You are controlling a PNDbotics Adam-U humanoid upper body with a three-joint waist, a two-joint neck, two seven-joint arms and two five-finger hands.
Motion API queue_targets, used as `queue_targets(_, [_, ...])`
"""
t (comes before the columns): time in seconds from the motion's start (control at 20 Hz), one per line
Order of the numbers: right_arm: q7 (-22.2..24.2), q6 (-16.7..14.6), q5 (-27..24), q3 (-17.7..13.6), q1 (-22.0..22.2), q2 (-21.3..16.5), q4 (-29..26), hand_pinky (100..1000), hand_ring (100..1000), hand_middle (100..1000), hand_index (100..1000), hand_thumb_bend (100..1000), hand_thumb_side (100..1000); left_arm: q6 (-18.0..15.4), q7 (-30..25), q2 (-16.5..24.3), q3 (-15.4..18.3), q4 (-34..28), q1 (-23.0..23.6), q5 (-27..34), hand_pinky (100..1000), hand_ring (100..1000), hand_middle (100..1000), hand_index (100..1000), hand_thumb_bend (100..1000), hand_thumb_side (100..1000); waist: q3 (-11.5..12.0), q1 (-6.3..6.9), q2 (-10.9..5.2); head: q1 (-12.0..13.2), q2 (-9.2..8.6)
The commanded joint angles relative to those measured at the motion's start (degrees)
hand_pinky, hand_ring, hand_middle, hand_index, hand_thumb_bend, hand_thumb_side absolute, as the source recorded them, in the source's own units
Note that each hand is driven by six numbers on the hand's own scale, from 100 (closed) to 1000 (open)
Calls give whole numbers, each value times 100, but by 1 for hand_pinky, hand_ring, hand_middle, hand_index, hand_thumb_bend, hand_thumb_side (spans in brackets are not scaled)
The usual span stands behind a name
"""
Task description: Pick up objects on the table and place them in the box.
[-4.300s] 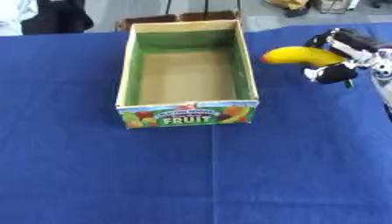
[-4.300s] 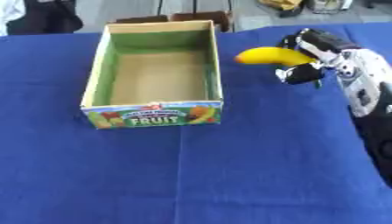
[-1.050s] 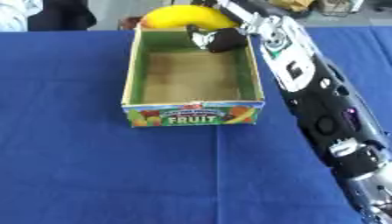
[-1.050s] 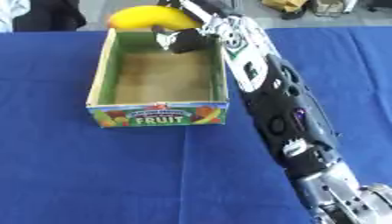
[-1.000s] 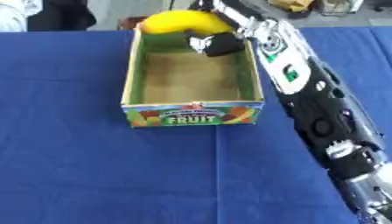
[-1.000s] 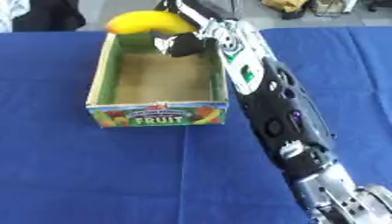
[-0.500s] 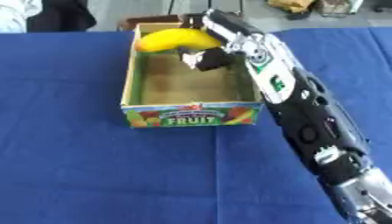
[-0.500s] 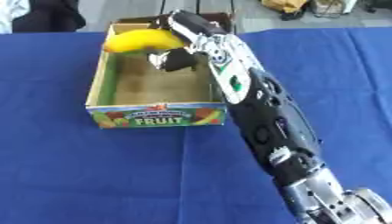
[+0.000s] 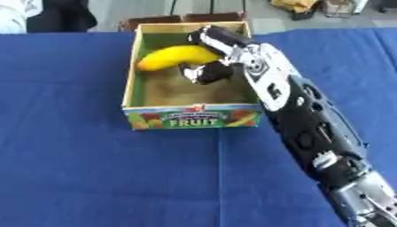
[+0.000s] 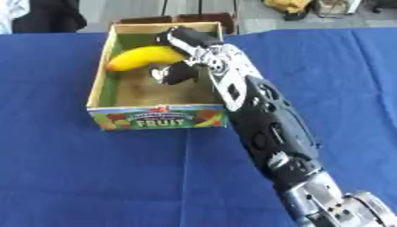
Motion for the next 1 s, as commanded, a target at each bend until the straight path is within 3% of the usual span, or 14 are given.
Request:
queue_targets(0.05, [141, -67, 93, -17, -121, -12, -32, 758, 926, 611, 872, 461, 466, 6, -12, 48, 14, -112, -45, 11, 730, 780, 792, 910, 100, 897, 16, -59, -1506, -2, -63])
queue_targets(0.3, [254, -68, 65, -61, -123, -39, -140, 796, 966, 671, 920, 603, 484, 27, -9, 45, 19, -112, -43, 10, 729, 779, 791, 909, 100, 896, 6, -64, -1509, 11, -64])
queue_targets(0.6, [110, 37, -180, -158, -104, -93, -487, 791, 963, 628, 915, 615, 505, 35, -2, 44, 18, -112, -38, 7, 728, 779, 790, 909, 100, 895, -15, -59, -1515, 36, -63])
queue_targets(0.75, [-56, 115, -405, -216, -82, -148, -812, 787, 959, 613, 911, 609, 532, 38, -1, 44, 20, -112, -30, 3, 728, 779, 790, 909, 100, 895, -26, -49, -1519, 56, -52])
queue_targets(0.8, [-111, 148, -487, -234, -73, -170, -931, 786, 959, 610, 910, 584, 586, 38, -1, 44, 21, -112, -28, 2, 729, 779, 791, 909, 100, 896, -30, -45, -1521, 63, -48])
queue_targets(1.0, [-407, 289, -829, -320, -14, -278, -1473, 784, 957, 602, 911, 606, 583, 35, 4, 47, 24, -112, -28, -1, 729, 779, 791, 909, 100, 893, -53, -30, -1526, 96, -39])
